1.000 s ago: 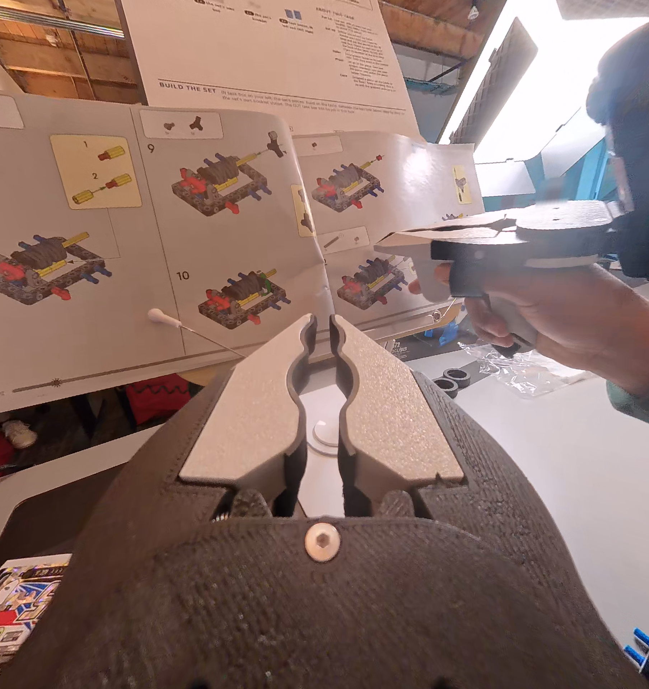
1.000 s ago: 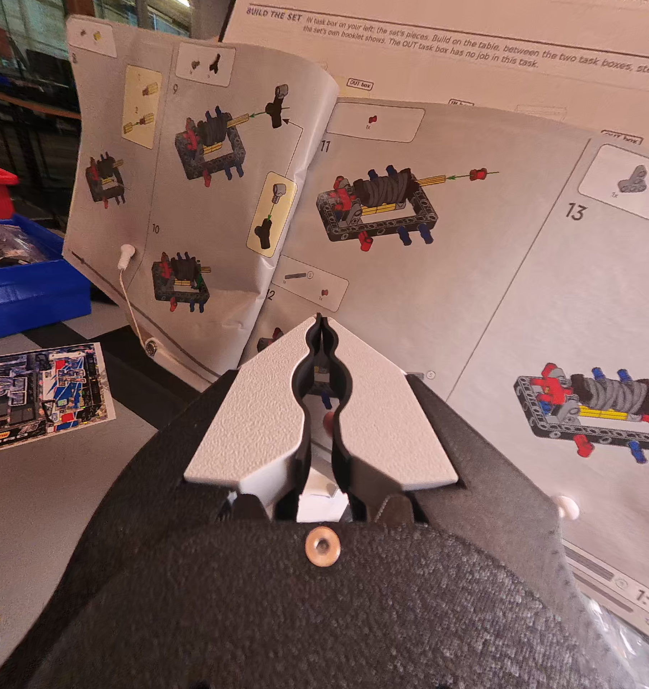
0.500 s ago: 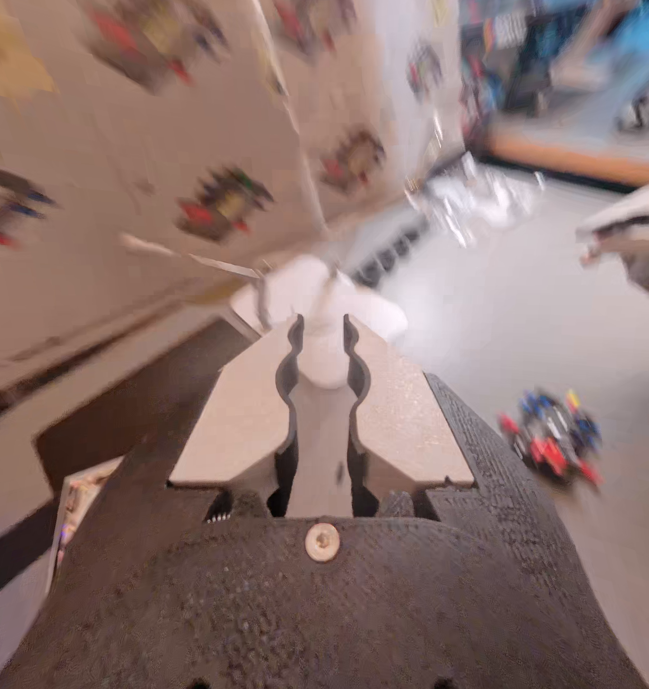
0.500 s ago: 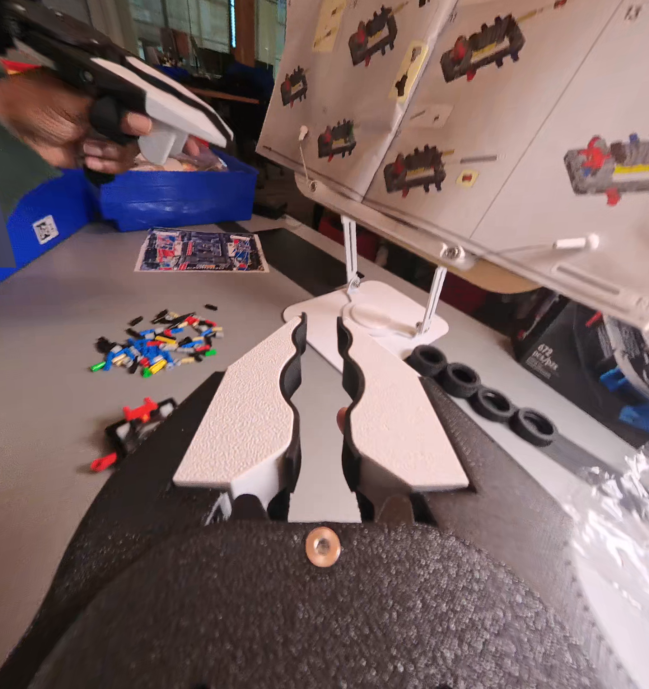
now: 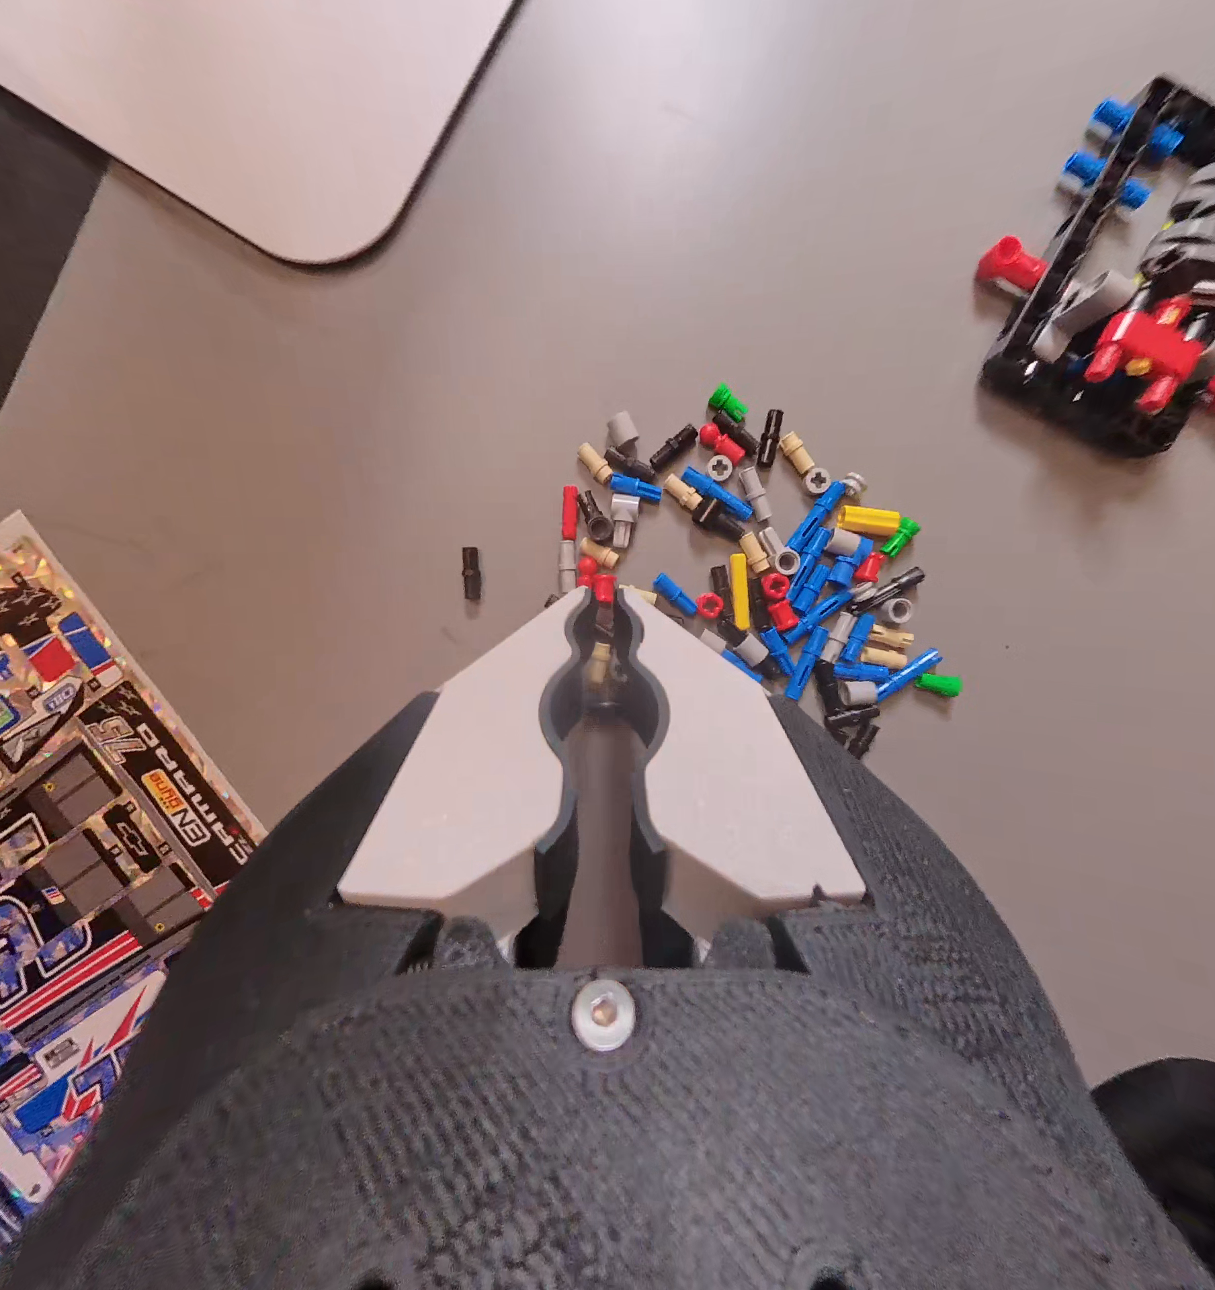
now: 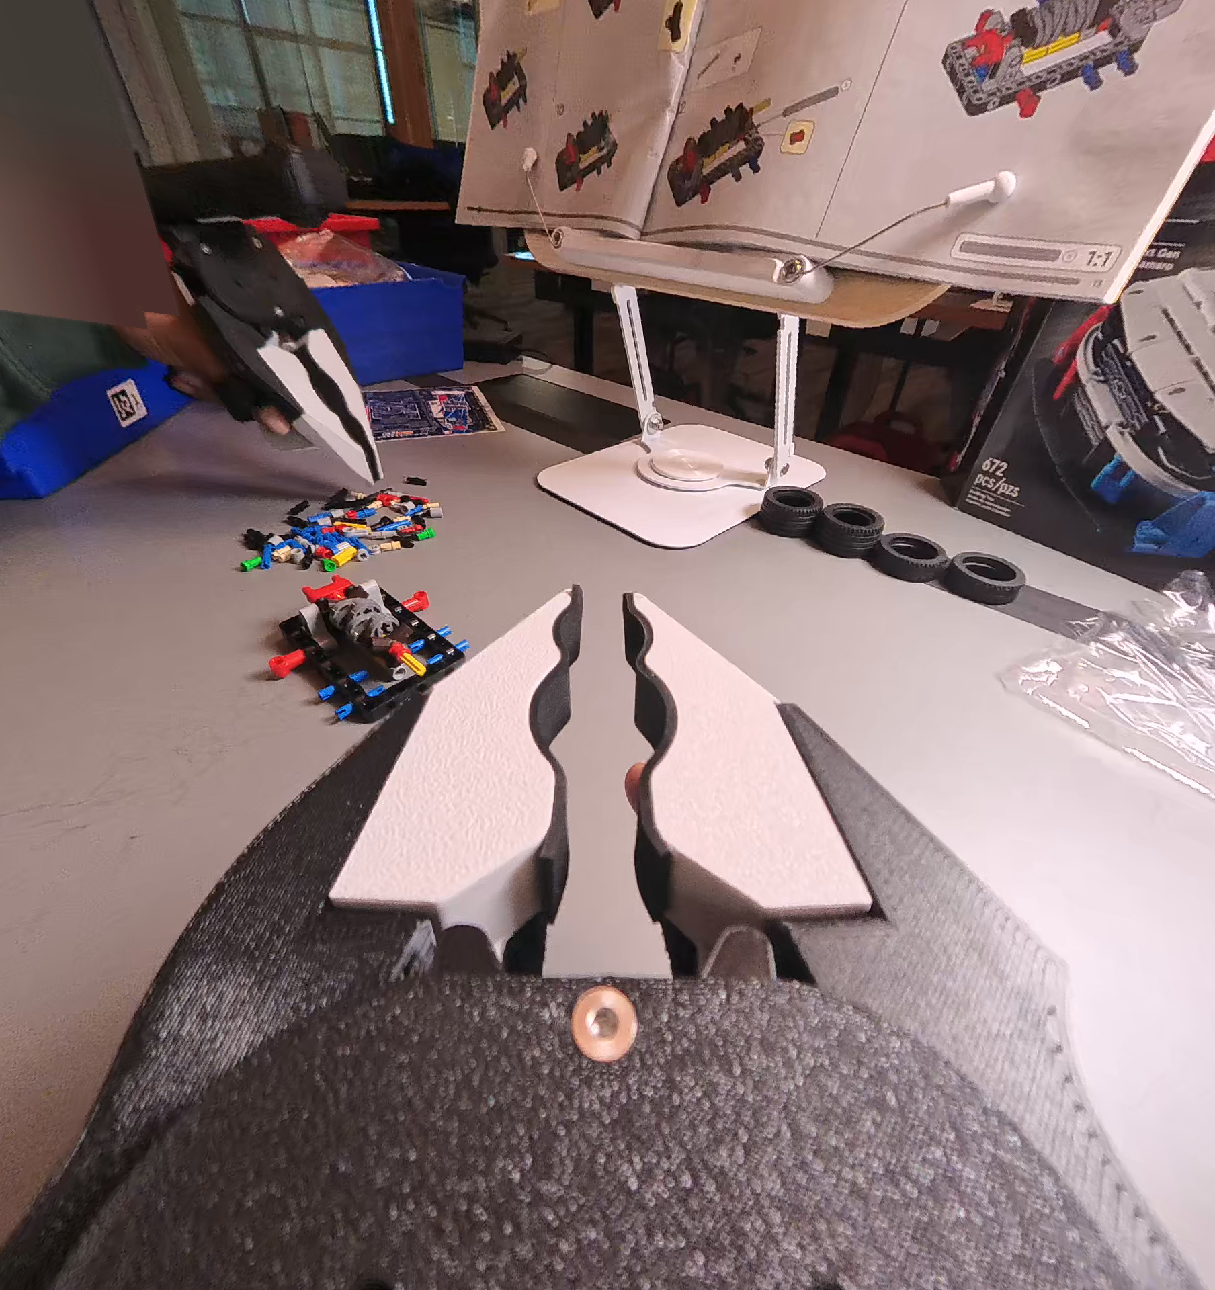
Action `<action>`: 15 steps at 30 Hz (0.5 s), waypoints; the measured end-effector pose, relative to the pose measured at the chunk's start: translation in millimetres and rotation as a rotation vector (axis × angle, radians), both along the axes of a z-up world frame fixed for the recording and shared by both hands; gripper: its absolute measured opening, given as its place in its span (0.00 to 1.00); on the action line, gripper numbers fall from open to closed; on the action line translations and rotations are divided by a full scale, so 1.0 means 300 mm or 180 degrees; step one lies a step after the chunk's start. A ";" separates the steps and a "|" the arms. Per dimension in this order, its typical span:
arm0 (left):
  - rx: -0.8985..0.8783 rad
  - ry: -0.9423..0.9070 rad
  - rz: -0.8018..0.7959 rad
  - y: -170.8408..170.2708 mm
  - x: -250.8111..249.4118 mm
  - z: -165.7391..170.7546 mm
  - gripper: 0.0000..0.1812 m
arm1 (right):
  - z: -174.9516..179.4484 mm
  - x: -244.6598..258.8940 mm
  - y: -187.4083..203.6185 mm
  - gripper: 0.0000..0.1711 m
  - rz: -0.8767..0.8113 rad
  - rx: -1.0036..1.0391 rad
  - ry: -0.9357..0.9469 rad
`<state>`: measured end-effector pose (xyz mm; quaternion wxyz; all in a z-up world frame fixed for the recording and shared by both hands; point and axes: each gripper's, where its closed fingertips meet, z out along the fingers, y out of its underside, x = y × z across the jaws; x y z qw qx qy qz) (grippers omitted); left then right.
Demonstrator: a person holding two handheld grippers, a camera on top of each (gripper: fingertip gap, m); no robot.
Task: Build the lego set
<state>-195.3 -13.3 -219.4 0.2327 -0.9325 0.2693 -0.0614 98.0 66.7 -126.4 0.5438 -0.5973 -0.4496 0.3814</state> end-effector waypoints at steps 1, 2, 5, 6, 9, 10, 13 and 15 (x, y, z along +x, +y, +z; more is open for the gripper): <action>-0.0010 0.0061 -0.0004 0.005 -0.004 -0.013 0.02 | -0.007 0.001 0.000 0.06 -0.0005 0.0026 -0.0030; 0.0005 0.0109 0.0000 0.012 -0.007 -0.022 0.02 | -0.014 0.003 0.000 0.05 -0.0010 0.0037 -0.0054; 0.0035 0.0086 -0.0004 0.021 -0.001 -0.024 0.02 | -0.025 0.009 -0.001 0.05 -0.0013 0.0068 -0.0101; 0.0023 0.0084 -0.0008 0.018 -0.002 -0.024 0.03 | -0.024 0.011 0.001 0.05 -0.0024 0.0087 -0.0105; -0.0067 0.0164 -0.0018 0.000 -0.018 -0.037 0.04 | -0.022 0.015 0.007 0.05 -0.0034 0.0071 -0.0091; -0.0089 0.0177 -0.0038 -0.007 -0.020 -0.042 0.04 | -0.022 0.015 0.008 0.05 -0.0037 0.0064 -0.0088; -0.0035 0.0174 -0.0045 -0.010 -0.020 -0.043 0.04 | -0.028 0.015 0.009 0.05 -0.0039 0.0067 -0.0109; -0.0003 0.0174 -0.0075 -0.011 -0.015 -0.041 0.04 | -0.033 0.013 0.009 0.04 -0.0037 0.0064 -0.0124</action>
